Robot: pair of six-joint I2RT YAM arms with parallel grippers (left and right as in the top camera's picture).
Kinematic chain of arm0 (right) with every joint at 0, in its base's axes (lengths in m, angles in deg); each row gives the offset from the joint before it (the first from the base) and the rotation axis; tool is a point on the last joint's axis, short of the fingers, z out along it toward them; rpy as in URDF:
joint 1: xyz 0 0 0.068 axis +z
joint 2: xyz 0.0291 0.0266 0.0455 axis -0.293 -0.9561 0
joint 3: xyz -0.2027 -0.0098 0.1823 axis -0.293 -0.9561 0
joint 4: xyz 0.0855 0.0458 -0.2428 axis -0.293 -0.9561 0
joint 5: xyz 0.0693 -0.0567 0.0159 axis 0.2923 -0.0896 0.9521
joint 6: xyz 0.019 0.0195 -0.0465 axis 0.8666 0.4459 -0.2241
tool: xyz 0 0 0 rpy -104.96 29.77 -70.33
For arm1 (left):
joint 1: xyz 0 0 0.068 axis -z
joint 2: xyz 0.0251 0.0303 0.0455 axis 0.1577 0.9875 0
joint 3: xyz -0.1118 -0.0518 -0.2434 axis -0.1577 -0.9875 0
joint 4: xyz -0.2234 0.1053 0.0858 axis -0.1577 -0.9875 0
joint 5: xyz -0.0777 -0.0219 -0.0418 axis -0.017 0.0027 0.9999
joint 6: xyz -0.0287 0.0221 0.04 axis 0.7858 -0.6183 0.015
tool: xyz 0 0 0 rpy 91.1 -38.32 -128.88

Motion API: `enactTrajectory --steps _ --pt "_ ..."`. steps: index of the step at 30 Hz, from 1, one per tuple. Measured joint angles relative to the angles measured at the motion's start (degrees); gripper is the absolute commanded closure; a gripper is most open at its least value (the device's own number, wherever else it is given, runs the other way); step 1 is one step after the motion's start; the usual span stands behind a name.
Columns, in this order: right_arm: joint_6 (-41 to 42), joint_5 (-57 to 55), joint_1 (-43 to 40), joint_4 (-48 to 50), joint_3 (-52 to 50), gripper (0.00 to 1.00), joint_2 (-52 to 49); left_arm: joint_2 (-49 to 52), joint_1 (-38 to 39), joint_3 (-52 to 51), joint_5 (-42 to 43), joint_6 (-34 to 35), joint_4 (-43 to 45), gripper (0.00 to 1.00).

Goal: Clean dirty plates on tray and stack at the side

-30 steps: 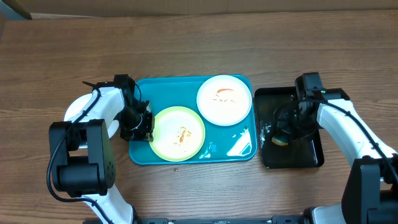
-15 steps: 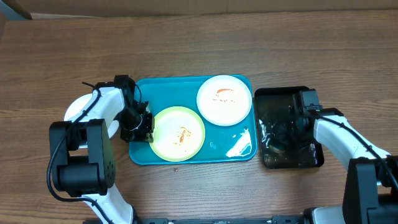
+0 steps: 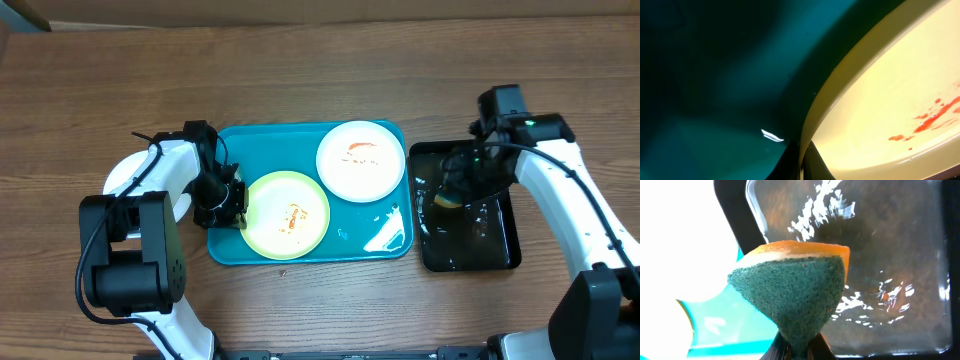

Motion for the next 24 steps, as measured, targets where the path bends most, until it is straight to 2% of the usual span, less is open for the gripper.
enactTrajectory --steps 4,9,18,24 --pt "3.4 -5.5 3.6 -1.4 -0.5 0.97 0.0 0.0 0.0 0.0 0.0 0.1 0.0 0.96" --pt "1.6 -5.1 4.7 0.2 -0.7 0.96 0.0 0.0 0.0 0.0 0.0 0.4 0.1 0.96" --pt "-3.3 4.6 5.8 3.6 -0.8 0.96 0.0 0.0 0.0 0.0 0.0 0.7 0.1 0.96" --pt "-4.9 8.4 15.3 10.4 -0.8 0.96 0.0 0.0 0.7 0.0 0.3 0.7 0.2 0.96"
